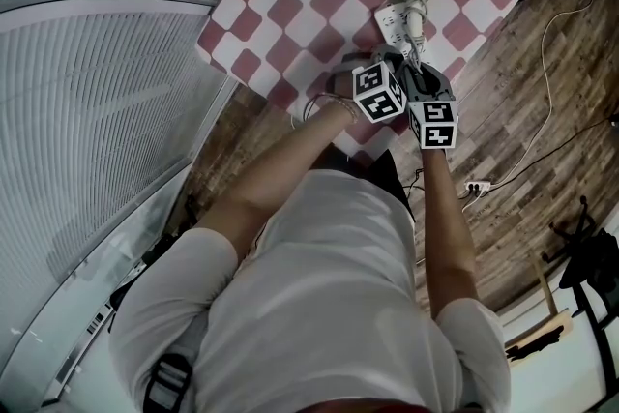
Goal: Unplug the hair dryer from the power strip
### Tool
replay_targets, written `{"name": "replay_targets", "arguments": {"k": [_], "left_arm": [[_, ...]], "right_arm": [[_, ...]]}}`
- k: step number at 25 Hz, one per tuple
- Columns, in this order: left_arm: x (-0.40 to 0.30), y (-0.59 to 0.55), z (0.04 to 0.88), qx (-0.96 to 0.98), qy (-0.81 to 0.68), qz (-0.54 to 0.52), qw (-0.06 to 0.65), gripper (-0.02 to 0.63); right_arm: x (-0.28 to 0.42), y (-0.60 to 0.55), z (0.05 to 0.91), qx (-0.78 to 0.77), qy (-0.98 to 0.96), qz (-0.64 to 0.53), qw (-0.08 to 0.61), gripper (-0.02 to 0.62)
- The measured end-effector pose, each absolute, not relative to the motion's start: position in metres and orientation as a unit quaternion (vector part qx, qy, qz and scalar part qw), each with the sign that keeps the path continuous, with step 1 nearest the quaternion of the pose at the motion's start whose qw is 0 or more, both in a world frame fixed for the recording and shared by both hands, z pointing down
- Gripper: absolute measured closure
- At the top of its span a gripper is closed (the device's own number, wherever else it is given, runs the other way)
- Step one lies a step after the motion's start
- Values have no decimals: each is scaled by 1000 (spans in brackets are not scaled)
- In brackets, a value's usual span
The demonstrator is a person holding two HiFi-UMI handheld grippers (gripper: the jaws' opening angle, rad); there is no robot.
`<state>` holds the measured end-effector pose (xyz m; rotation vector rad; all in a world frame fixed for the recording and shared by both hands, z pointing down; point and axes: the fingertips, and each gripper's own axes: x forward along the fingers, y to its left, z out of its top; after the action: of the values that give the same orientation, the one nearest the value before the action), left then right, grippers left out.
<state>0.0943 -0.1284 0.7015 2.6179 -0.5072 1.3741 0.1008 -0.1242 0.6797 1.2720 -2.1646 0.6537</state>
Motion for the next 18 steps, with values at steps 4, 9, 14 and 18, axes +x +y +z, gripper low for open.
{"name": "replay_targets", "arguments": {"k": [4, 9, 14, 18], "left_arm": [[94, -129, 701, 867, -168, 463, 78, 577], [94, -129, 702, 867, -170, 462, 79, 577], [94, -129, 701, 865, -172, 464, 79, 577], [95, -129, 702, 865, -171, 466, 77, 577]], "right_arm": [[101, -124, 677, 475, -802, 246, 265, 509], [102, -125, 677, 473, -804, 248, 262, 515], [103, -124, 676, 472, -802, 257, 259, 517], [103, -125, 676, 471, -802, 260, 258, 517]]}}
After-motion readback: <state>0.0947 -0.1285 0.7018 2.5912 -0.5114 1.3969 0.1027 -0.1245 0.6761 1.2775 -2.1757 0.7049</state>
